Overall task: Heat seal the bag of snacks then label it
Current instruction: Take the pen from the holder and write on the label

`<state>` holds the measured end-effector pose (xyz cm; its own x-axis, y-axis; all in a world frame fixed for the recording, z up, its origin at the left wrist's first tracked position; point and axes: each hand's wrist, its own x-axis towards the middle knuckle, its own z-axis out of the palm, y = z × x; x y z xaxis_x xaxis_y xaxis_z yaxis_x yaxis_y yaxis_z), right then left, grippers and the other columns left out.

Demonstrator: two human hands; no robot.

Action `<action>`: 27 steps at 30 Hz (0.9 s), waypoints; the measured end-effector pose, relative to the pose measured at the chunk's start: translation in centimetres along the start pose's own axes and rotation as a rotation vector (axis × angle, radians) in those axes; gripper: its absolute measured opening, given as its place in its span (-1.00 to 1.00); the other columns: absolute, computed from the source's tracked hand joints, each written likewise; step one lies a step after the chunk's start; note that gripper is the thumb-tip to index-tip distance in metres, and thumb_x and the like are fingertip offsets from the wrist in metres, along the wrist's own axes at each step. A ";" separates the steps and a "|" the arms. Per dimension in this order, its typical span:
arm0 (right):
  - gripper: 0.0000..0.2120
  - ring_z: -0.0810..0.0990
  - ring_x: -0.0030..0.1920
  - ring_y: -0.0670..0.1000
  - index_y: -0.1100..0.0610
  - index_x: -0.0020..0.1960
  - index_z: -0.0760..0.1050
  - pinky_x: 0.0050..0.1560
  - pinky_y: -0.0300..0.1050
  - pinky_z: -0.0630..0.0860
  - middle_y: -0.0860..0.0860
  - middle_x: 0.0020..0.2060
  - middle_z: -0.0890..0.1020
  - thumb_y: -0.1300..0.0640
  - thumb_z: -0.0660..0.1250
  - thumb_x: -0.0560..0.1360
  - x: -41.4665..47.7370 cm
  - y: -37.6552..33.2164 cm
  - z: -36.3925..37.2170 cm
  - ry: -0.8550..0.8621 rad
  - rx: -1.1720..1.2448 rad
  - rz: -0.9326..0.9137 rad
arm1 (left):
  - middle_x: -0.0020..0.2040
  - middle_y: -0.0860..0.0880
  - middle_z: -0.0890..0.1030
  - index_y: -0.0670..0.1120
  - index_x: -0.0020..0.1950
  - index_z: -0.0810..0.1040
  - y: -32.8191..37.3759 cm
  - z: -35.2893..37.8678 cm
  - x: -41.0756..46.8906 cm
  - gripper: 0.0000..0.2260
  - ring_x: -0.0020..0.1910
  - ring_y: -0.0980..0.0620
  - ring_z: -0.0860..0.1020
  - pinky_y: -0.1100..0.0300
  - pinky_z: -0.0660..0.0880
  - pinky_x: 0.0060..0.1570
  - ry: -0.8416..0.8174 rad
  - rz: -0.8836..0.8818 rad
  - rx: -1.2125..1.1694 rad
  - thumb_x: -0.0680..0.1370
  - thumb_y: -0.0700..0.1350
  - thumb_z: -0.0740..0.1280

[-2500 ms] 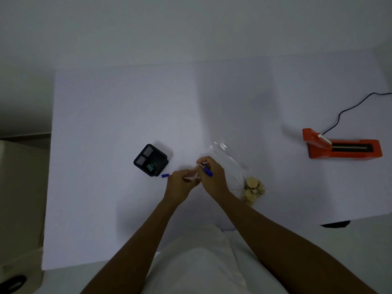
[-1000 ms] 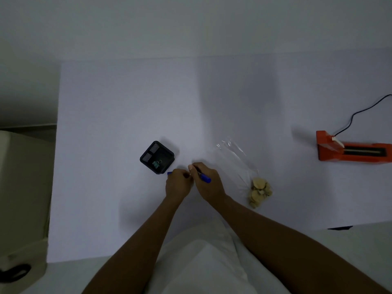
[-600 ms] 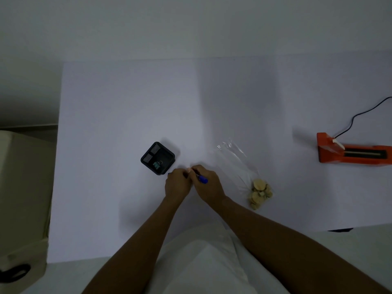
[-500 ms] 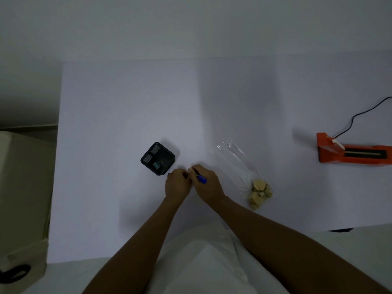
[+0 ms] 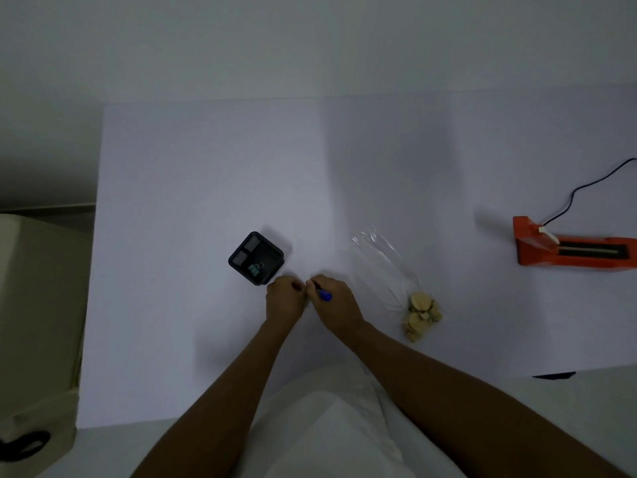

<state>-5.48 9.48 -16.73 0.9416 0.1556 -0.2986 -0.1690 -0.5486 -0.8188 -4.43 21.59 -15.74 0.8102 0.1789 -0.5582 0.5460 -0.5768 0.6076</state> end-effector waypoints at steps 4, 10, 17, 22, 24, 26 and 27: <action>-0.74 0.47 -0.40 -0.06 0.23 -0.21 0.52 -0.30 -0.27 0.46 0.03 -0.38 0.52 0.19 0.21 0.61 0.0 -0.3 -0.3 -0.017 -0.004 0.007 | -0.42 -0.02 0.58 -0.11 -0.37 0.60 -0.4 0.1 0.2 -0.78 -0.42 -0.01 0.58 0.06 0.61 -0.27 -0.004 -0.020 -0.048 0.50 -0.19 0.39; -0.72 0.43 -0.41 -0.03 0.28 -0.26 0.49 -0.35 -0.40 0.34 0.06 -0.41 0.49 0.23 0.23 0.61 -0.1 0.0 -0.7 0.004 0.008 0.031 | -0.40 -0.01 0.59 -0.11 -0.33 0.62 -0.5 0.3 0.2 -0.81 -0.46 0.04 0.55 0.06 0.62 -0.26 -0.009 -0.001 -0.081 0.50 -0.19 0.40; -0.70 0.42 -0.41 -0.03 0.26 -0.26 0.48 -0.34 -0.26 0.38 0.10 -0.41 0.49 0.19 0.22 0.62 0.0 0.1 -0.7 0.020 0.010 0.072 | -0.40 -0.03 0.61 -0.14 -0.32 0.64 -0.7 0.4 0.2 -0.82 -0.47 0.05 0.55 0.06 0.63 -0.26 -0.009 0.015 -0.074 0.49 -0.16 0.42; -0.70 0.42 -0.42 -0.03 0.25 -0.26 0.48 -0.33 -0.26 0.40 0.08 -0.41 0.49 0.19 0.21 0.62 0.0 0.0 -0.7 0.012 -0.012 0.072 | -0.40 -0.02 0.60 -0.13 -0.32 0.63 -0.7 0.4 0.3 -0.82 -0.48 0.07 0.55 0.09 0.62 -0.27 -0.011 0.027 -0.074 0.49 -0.16 0.42; -0.71 0.47 -0.40 0.02 0.25 -0.24 0.50 -0.30 -0.18 0.45 0.12 -0.39 0.53 0.18 0.21 0.62 0.0 0.1 -0.7 0.012 -0.007 0.080 | -0.40 -0.02 0.60 -0.15 -0.30 0.64 -0.7 0.4 0.3 -0.83 -0.48 0.08 0.54 0.11 0.61 -0.28 -0.002 0.028 -0.069 0.49 -0.16 0.42; -0.71 0.51 -0.37 0.07 0.24 -0.23 0.50 -0.28 -0.12 0.48 0.13 -0.37 0.55 0.16 0.21 0.62 -0.1 0.1 -0.6 0.014 -0.015 0.081 | -0.40 0.00 0.59 -0.16 -0.30 0.65 -0.8 0.5 0.3 -0.83 -0.48 0.11 0.53 0.15 0.59 -0.28 -0.003 0.029 -0.063 0.49 -0.17 0.42; -0.71 0.51 -0.37 0.07 0.23 -0.23 0.50 -0.28 -0.10 0.49 0.12 -0.38 0.54 0.16 0.21 0.62 -0.1 0.0 -0.6 0.016 -0.021 0.079 | -0.41 0.01 0.58 -0.16 -0.30 0.65 -0.8 0.5 0.3 -0.83 -0.48 0.11 0.53 0.15 0.59 -0.28 -0.004 0.031 -0.062 0.49 -0.17 0.41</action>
<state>-5.37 8.92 -16.43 0.9300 0.0982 -0.3542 -0.2373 -0.5755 -0.7826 -4.72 21.70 -16.61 0.8262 0.1579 -0.5408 0.5327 -0.5316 0.6585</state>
